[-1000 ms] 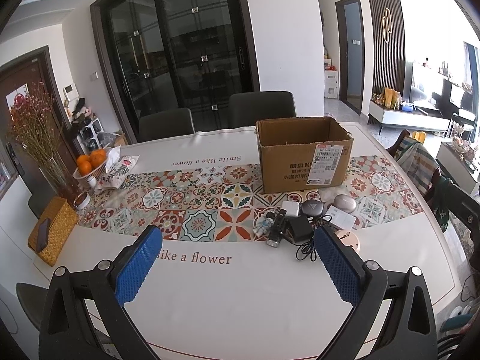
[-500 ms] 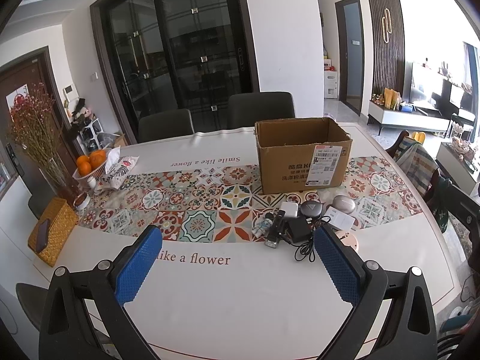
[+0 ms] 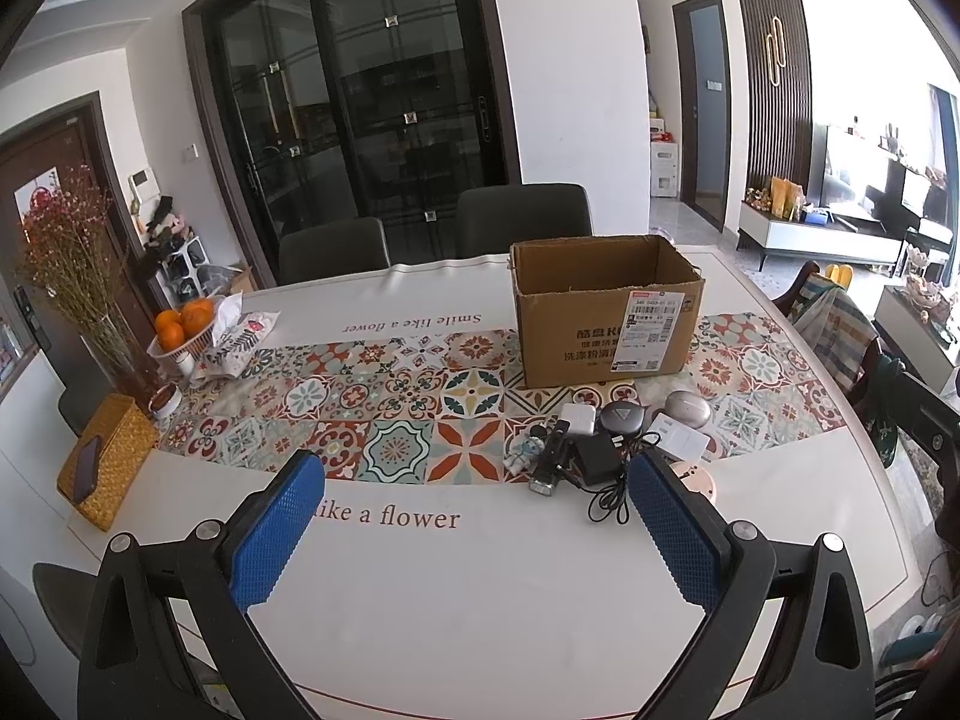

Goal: Organize rigid objects

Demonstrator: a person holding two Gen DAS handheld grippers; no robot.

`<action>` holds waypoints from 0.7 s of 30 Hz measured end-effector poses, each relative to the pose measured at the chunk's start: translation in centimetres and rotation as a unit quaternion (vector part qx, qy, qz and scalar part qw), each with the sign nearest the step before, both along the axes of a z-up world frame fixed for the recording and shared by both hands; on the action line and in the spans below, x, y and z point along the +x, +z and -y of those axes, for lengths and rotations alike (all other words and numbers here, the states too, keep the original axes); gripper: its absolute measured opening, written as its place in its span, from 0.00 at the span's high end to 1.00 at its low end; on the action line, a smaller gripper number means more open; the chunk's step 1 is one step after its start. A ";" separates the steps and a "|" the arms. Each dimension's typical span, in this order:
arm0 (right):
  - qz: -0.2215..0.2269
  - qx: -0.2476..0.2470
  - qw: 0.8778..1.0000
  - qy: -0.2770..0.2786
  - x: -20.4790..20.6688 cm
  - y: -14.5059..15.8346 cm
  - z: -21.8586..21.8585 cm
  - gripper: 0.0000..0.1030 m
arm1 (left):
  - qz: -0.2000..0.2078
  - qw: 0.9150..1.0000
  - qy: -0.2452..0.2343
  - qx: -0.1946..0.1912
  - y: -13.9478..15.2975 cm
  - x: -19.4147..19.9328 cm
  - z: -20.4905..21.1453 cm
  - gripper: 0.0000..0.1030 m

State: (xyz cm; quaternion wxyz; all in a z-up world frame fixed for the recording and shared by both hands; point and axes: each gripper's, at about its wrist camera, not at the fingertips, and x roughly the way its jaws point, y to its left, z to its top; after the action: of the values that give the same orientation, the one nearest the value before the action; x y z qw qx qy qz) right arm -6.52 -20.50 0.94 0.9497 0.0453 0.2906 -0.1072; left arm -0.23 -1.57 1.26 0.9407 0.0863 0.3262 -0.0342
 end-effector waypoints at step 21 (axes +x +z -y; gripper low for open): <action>-0.053 0.023 0.998 0.014 1.9 -1.9 1.7 0.07 | -0.051 0.999 0.011 -0.001 -2.5 0.8 2.0 0.00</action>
State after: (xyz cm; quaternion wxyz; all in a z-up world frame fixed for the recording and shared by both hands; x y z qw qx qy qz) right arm -4.60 -22.20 -0.93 0.9332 0.0576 0.3433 -0.0895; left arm 0.53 -3.60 -1.26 0.9233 0.0799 0.3746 -0.0284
